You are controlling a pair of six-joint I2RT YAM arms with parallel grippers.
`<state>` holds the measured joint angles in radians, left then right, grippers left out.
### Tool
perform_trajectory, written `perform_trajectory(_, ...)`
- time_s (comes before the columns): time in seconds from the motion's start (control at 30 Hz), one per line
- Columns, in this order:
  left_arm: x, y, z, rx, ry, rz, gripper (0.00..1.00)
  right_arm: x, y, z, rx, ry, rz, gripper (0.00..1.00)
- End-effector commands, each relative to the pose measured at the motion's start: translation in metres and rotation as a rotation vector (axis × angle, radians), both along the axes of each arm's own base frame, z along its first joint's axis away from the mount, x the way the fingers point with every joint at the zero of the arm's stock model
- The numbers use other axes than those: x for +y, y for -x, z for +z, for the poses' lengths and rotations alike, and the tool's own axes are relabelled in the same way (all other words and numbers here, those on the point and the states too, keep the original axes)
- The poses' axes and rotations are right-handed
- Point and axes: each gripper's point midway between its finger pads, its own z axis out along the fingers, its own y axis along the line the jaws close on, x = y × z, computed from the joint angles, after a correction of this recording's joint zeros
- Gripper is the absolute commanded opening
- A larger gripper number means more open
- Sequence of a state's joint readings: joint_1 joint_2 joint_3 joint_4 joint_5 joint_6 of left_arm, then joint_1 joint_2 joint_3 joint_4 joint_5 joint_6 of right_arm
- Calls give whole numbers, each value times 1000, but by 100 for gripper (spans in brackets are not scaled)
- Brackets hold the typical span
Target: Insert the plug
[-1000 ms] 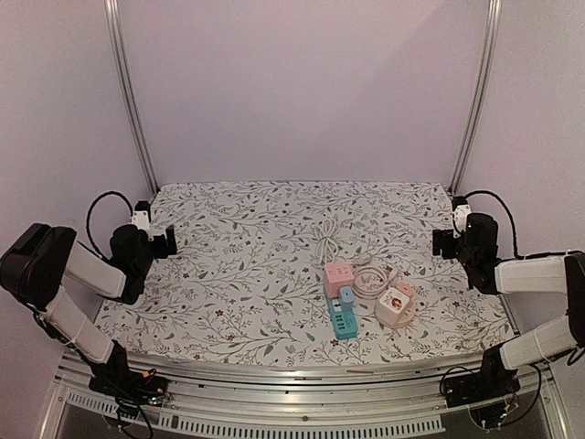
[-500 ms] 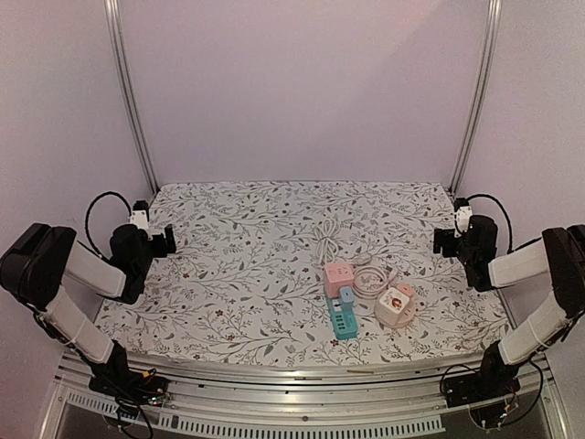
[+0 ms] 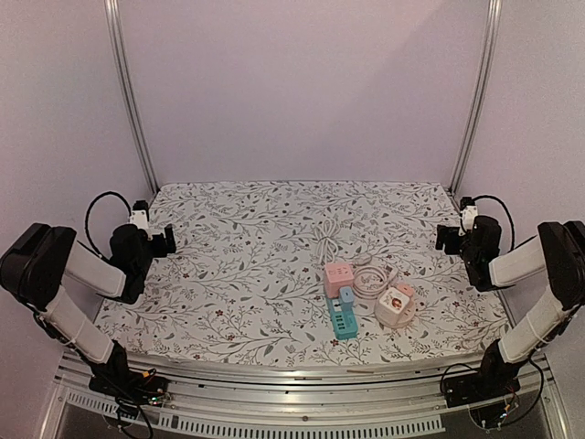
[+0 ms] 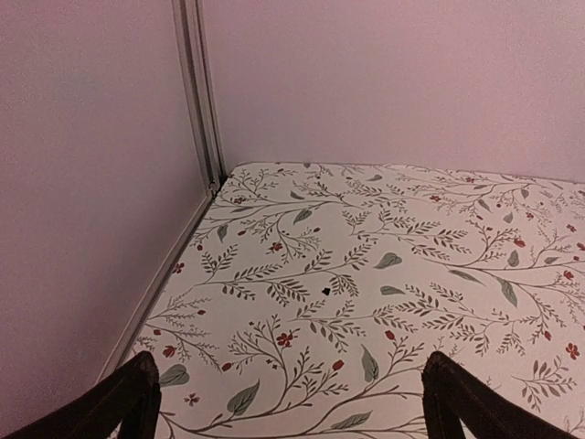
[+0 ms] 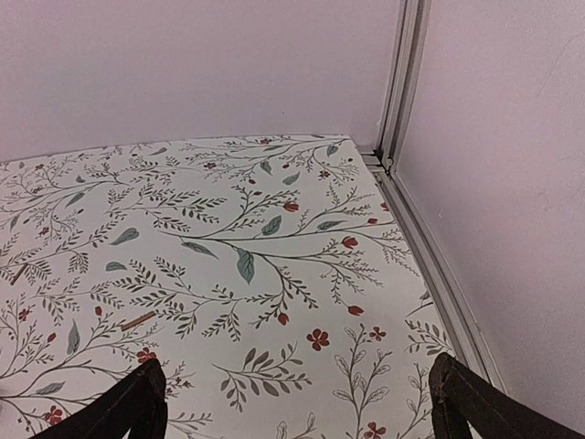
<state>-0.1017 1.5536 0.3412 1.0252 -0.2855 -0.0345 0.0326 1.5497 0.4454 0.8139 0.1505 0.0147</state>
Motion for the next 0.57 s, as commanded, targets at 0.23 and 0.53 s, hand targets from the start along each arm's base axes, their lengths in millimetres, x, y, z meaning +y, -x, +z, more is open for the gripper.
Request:
perform_trajectory(0.23,5,-3,-1,9,3,18,99,-1,1,-2,-6,-15,-3,99)
perform_trajectory(0.53,5,-3,-1,8,3,18,99,-1,1,-2,-6,-15,-3,99)
